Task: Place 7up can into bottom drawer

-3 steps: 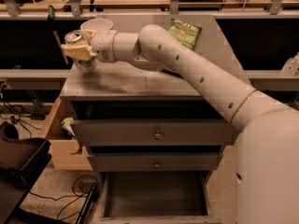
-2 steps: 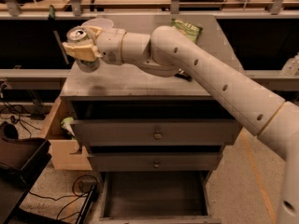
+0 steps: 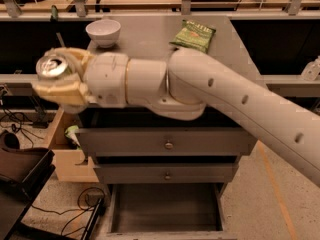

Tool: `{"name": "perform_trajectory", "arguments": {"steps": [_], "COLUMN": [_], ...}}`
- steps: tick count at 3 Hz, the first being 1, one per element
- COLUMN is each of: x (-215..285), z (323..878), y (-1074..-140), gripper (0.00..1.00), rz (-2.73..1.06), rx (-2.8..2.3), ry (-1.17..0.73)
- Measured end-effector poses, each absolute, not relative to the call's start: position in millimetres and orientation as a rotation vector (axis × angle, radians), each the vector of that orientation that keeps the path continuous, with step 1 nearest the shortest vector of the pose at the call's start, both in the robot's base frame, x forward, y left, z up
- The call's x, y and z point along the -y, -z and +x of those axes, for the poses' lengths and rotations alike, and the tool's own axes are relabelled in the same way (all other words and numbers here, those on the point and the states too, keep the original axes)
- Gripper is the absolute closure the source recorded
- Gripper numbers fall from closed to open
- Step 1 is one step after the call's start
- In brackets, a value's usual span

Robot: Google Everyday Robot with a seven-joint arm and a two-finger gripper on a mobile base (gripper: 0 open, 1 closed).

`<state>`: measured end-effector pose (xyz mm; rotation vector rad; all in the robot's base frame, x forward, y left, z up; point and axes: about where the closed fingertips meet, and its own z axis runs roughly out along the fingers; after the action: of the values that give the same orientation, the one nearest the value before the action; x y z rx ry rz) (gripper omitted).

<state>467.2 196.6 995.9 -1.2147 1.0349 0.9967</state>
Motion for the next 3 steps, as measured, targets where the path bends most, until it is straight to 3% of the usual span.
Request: {"name": "perform_trajectory", "arguments": {"steps": [1,3], "x": [-170,-29], "z": [406,469], "y": [-948,-809], "gripper": [1.0,1.0], "rz": [-1.292,-1.132], "rx": [-1.129,-1.478], "ry": [-1.002,-0.829]}}
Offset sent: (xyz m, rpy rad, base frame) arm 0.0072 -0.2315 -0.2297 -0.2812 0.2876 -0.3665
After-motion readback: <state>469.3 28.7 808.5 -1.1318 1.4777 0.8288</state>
